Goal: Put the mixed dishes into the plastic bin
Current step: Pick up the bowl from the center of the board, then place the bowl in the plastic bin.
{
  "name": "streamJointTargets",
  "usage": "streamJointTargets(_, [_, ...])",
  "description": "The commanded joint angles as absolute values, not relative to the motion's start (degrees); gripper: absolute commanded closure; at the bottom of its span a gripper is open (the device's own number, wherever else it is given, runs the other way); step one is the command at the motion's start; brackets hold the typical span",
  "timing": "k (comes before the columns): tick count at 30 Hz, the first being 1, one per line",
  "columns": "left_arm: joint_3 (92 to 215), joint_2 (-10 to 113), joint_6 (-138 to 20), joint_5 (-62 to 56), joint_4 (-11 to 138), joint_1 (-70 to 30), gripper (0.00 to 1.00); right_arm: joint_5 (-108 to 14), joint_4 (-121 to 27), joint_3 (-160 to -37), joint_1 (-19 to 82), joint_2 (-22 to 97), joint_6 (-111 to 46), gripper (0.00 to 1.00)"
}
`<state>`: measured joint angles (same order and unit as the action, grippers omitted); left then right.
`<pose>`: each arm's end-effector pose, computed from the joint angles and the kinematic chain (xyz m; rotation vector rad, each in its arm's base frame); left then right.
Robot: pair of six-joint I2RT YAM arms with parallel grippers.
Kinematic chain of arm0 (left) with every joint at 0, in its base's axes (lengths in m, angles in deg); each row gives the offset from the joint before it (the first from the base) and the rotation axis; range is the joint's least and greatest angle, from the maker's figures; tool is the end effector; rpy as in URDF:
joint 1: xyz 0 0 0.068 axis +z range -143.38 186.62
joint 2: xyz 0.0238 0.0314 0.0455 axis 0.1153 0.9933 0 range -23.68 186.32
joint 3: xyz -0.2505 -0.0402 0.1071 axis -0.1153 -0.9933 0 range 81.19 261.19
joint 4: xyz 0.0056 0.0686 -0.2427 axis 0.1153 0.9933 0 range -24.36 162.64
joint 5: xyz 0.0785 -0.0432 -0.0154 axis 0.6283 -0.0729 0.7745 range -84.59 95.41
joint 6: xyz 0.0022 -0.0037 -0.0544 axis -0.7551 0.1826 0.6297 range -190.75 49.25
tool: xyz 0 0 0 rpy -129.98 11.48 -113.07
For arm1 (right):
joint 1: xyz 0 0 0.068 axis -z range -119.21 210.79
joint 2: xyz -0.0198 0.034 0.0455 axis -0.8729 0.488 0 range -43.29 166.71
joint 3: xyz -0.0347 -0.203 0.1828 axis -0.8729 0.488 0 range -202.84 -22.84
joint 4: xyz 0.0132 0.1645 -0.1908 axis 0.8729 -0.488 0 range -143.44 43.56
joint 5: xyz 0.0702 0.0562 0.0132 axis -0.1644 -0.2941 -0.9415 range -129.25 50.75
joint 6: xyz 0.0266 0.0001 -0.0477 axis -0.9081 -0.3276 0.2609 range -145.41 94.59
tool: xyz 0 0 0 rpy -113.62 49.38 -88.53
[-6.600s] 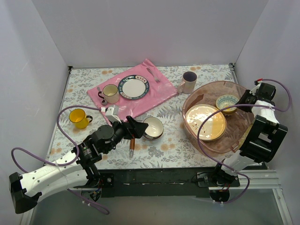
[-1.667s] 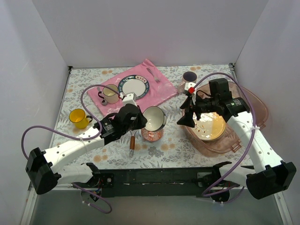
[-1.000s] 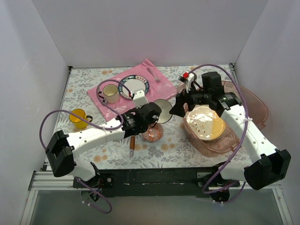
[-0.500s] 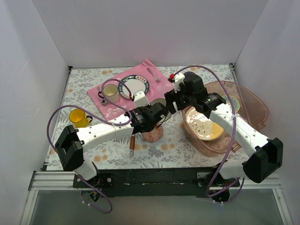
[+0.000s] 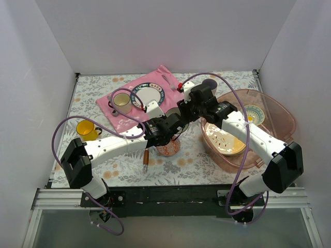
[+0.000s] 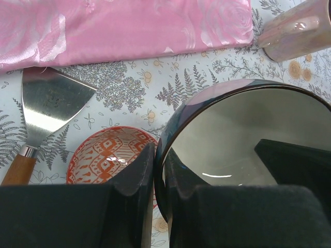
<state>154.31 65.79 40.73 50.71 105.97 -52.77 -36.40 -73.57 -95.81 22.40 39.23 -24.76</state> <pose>0.1828 -0.2578 0.2882 -1.2394 1.8968 -0.5959 0.2486 0.1947 0.3319 -0.7179 2.1088 0.3092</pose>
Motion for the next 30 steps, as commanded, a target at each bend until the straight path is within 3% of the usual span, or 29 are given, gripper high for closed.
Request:
streamJointTargets(1, [155.2, 61.7, 43.0, 55.0, 103.8, -53.1, 1.0, -35.5, -70.3, -98.1, 22.2, 38.7, -25.0, 0.56])
streamJointTargets(3, [154.8, 61.0, 42.9, 54.9, 103.3, -53.2, 1.0, -36.1, -69.9, -97.6, 22.1, 38.5, -24.2, 0.68])
streamJointTargets(4, [154.1, 60.6, 42.8, 54.7, 103.1, -53.1, 1.0, -37.1, -69.7, -97.5, 22.2, 38.4, -24.0, 0.85])
streamJointTargets(5, [153.9, 59.9, 42.7, 54.7, 102.9, -53.2, 1.0, -37.5, -69.6, -97.6, 22.1, 38.4, -23.7, 0.94])
streamJointTargets(7, [152.8, 59.0, 42.7, 54.4, 102.3, -53.1, 0.93, -38.0, -69.6, -97.5, 22.2, 38.2, -23.6, 0.99])
streamJointTargets(8, [152.5, 58.5, 42.3, 54.1, 101.9, -53.1, 0.76, -38.4, -69.5, -97.7, 22.2, 37.9, -23.6, 0.99])
streamJointTargets(10, [151.1, 56.1, 41.0, 53.2, 99.4, -53.1, 0.51, -38.3, -69.6, -97.9, 22.2, 37.6, -23.1, 0.99])
streamJointTargets(11, [149.0, 55.0, 37.8, 51.6, 97.8, -53.1, 0.32, -38.5, -69.6, -97.9, 22.3, 37.2, -23.2, 0.99])
streamJointTargets(15, [141.2, 46.0, 28.1, 45.7, 83.9, -53.1, 0.04, -42.4, -70.2, -98.2, 24.2, 36.3, -23.0, 0.99])
streamJointTargets(21, [129.5, 35.2, 14.1, 34.4, 67.3, -53.1, 0.02, -52.6, -70.9, -98.2, 30.8, 34.6, -23.4, 0.99])
streamJointTargets(30, [124.9, 27.2, 11.0, 31.9, 69.4, -52.8, 0.02, -64.3, -72.5, -96.8, 41.5, 28.9, -17.1, 0.99])
